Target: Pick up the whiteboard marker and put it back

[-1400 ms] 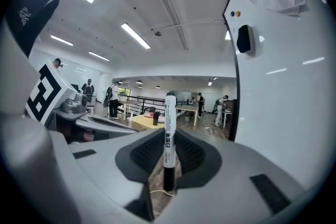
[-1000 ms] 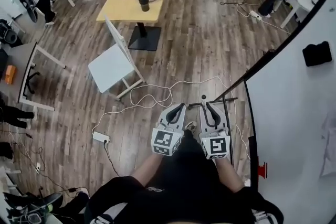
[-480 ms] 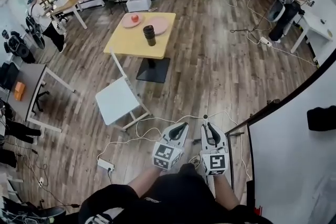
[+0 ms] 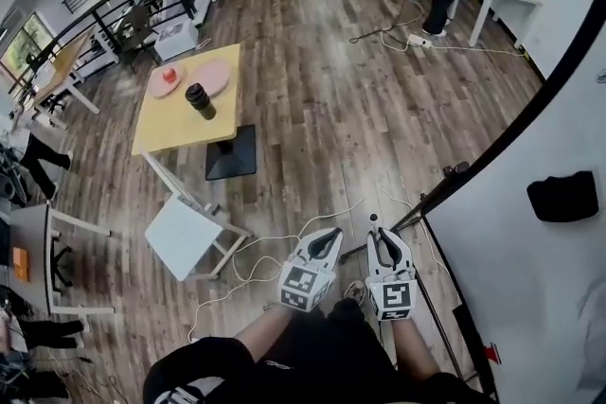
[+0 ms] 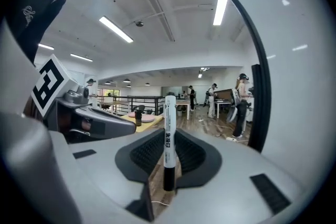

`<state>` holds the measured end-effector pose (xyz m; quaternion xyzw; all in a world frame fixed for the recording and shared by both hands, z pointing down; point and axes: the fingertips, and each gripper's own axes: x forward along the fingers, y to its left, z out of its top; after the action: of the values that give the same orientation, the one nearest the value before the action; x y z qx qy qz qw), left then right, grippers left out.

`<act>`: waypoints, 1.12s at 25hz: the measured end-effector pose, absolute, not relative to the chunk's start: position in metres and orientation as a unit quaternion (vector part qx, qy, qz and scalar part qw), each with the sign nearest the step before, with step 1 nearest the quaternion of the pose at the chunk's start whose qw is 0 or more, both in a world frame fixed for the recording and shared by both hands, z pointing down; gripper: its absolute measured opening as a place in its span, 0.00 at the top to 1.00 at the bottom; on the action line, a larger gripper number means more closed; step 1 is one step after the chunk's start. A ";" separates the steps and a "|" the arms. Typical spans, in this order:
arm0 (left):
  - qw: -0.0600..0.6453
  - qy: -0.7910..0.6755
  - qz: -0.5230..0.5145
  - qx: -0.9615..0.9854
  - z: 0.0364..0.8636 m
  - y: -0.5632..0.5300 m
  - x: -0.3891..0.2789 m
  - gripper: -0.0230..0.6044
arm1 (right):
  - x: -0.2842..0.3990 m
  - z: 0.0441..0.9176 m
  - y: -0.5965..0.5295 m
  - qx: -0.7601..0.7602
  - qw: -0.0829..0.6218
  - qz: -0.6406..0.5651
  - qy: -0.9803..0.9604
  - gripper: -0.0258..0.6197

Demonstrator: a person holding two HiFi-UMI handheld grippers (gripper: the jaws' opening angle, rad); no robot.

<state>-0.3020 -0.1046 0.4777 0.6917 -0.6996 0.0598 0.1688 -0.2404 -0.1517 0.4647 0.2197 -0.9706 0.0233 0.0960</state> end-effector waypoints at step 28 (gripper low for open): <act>0.119 -0.209 0.100 0.965 0.503 -0.095 -0.018 0.95 | 0.047 0.489 -0.043 0.735 0.096 0.070 -0.667 0.87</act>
<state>-0.0180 -0.0954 0.5034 0.9655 -0.2093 0.1000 0.1187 0.0467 -0.0434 0.4894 0.7355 -0.6670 0.0700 0.0964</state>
